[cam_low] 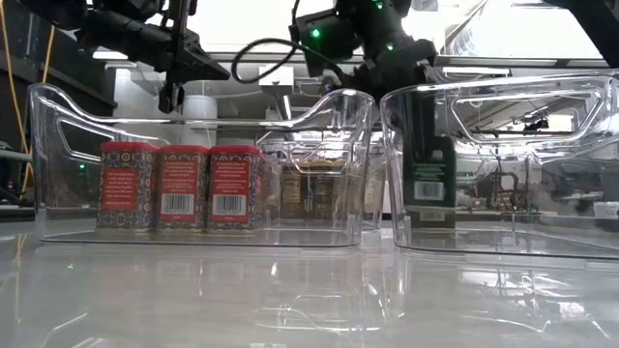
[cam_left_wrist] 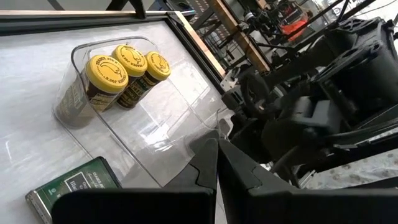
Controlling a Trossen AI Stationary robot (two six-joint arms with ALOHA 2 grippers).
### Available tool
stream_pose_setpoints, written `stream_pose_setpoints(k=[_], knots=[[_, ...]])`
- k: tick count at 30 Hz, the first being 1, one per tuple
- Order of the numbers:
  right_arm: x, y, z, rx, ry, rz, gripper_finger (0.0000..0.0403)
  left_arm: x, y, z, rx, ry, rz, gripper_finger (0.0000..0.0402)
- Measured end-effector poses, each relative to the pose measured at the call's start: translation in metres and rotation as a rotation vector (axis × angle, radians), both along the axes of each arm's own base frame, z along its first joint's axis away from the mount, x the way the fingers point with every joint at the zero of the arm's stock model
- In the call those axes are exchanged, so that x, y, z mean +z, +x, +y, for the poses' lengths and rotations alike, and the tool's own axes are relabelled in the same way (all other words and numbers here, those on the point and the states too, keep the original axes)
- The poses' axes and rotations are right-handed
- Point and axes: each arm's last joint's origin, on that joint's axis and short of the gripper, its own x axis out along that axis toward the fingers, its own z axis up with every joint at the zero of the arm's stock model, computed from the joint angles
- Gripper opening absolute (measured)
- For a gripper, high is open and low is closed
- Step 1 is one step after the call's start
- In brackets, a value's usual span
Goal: Sort spices by type
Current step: Put the bottom right green seasoning can into the right transparent bin
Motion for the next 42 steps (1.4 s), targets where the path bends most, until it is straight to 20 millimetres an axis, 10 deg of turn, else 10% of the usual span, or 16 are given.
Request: stream_pose_setpoints(k=[18, 28, 32, 38, 42], knots=[[-0.002, -0.001, 0.001, 0.024, 0.005, 0.006, 0.0253, 0.000, 0.000, 0.000, -0.003, 0.008, 0.002, 0.0000], [0.055, -0.004, 0.006, 0.057, -0.001, -0.164, 0.0255, -0.001, 0.000, 0.000, -0.003, 0.005, 0.007, 0.0000], [0.062, -0.023, 0.028, 0.109, -0.023, -0.201, 0.0209, -0.002, -0.001, 0.000, -0.001, -0.007, 0.020, 0.0000], [0.033, -0.057, 0.066, 0.076, -0.030, -0.281, 0.0026, -0.006, -0.002, 0.000, 0.020, -0.036, 0.054, 0.0000], [0.013, -0.062, 0.072, -0.035, -0.103, -0.335, 0.0021, -0.005, -0.002, 0.000, 0.024, -0.034, 0.054, 0.0000]])
